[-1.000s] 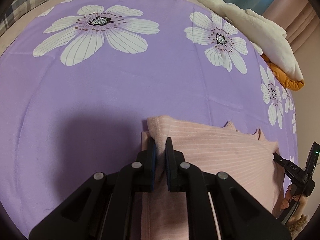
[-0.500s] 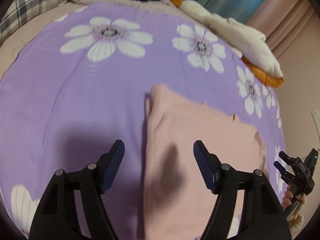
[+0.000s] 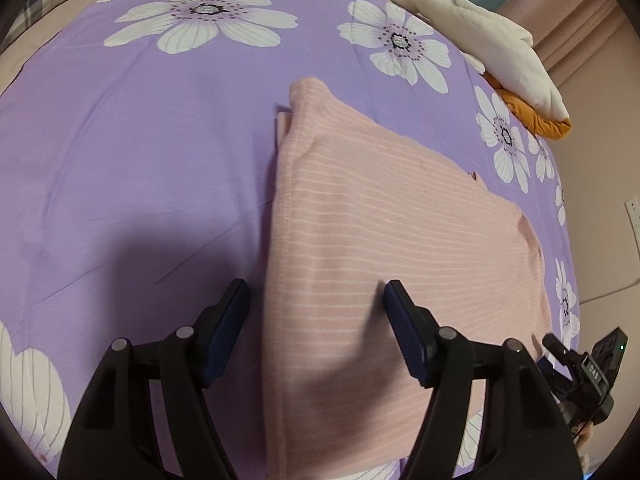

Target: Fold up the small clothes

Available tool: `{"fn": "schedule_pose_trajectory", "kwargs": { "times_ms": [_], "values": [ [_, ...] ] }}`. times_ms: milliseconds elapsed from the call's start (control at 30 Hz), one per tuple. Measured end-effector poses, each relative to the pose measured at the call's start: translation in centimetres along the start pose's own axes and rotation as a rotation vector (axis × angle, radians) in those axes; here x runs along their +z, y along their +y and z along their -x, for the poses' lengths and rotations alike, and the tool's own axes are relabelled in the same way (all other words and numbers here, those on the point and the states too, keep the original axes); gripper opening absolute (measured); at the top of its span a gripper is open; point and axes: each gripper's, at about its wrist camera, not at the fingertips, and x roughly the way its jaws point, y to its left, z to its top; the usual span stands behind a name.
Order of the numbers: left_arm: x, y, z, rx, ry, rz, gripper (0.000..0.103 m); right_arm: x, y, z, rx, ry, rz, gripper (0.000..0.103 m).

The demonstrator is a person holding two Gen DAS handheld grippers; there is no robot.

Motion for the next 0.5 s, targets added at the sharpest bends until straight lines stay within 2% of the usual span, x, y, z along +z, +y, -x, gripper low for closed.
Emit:
{"fn": "schedule_pose_trajectory", "kwargs": {
  "times_ms": [67, 100, 133, 167, 267, 333, 433, 500],
  "values": [
    [0.1, -0.1, -0.4, -0.013, 0.007, -0.005, 0.065, 0.4, 0.4, -0.9, 0.016, -0.006, -0.004, 0.067],
    [0.2, -0.1, -0.6, -0.024, 0.012, -0.001, 0.061, 0.4, 0.5, -1.2, 0.019, -0.012, -0.006, 0.067],
    [0.3, -0.1, -0.8, -0.044, 0.018, 0.008, 0.049, 0.5, 0.7, -1.5, 0.018, -0.018, -0.009, 0.067],
    [0.5, 0.0, -1.0, -0.081, 0.037, 0.026, 0.044, 0.7, 1.0, -1.8, 0.028, -0.024, -0.010, 0.067],
    [0.8, 0.3, -1.4, -0.111, 0.041, 0.072, 0.040, 0.8, 1.4, -2.7, 0.075, -0.019, -0.015, 0.059],
    [0.8, 0.2, -1.4, -0.121, 0.045, 0.081, 0.033, 1.4, 2.0, -3.4, 0.080, -0.030, -0.007, 0.055],
    [0.8, 0.2, -1.2, -0.147, 0.051, 0.106, 0.026, 2.3, 2.5, -4.7, 0.073, -0.030, 0.004, 0.025],
    [0.8, 0.1, -0.6, -0.164, 0.046, 0.115, 0.022, 2.1, 3.0, -4.7, 0.055, -0.029, 0.016, 0.019]
  ]
}}
